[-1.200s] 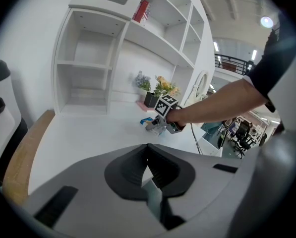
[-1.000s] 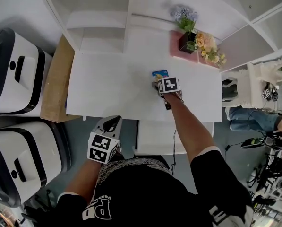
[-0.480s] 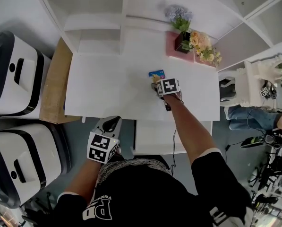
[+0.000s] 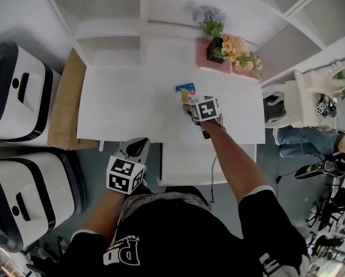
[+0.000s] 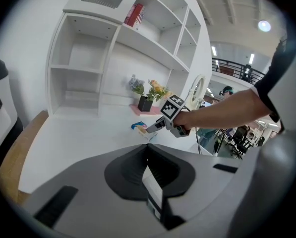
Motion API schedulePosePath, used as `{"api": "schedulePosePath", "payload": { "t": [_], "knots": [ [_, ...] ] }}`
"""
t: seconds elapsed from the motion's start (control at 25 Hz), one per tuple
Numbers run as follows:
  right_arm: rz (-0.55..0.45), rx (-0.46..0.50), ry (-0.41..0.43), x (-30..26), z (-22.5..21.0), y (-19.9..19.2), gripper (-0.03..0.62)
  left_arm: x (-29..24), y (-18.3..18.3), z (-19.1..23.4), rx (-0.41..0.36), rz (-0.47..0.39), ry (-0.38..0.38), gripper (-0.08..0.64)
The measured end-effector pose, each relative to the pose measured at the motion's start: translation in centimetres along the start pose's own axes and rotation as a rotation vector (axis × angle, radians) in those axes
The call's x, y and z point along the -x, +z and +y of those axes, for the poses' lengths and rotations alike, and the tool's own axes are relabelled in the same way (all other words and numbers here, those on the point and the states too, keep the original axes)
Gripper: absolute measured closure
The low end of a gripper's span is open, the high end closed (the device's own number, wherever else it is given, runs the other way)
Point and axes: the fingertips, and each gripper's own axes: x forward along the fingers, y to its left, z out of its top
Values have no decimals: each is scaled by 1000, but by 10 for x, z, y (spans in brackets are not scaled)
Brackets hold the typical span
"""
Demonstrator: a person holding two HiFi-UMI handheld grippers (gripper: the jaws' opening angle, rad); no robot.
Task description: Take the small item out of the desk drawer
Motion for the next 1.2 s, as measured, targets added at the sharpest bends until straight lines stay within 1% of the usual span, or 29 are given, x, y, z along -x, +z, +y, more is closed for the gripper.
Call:
{"api": "schedulePosePath", "payload": {
  "t": [0.2,0.32,0.56,0.92,0.96,1.0,1.08,1.2],
  "knots": [
    [-76,10,47,33,10,-1,166,2,8,-12,-5,-30,13,546],
    [-140,2,105,55,22,-3,166,4,13,-21,-8,-46,24,546],
    [-232,-2,138,107,36,-13,166,11,18,-43,-19,-71,34,546],
    [-398,-106,235,184,49,-41,170,22,30,-78,-17,-122,33,546],
    [-420,-113,244,194,50,-44,183,24,32,-83,-15,-131,31,546],
    [-443,-115,247,204,50,-47,216,25,33,-89,-15,-138,28,546],
    [-483,-112,251,224,51,-54,309,28,34,-101,-18,-151,23,546],
    [-541,-100,259,250,50,-61,425,29,35,-117,-28,-164,18,546]
  ]
}}
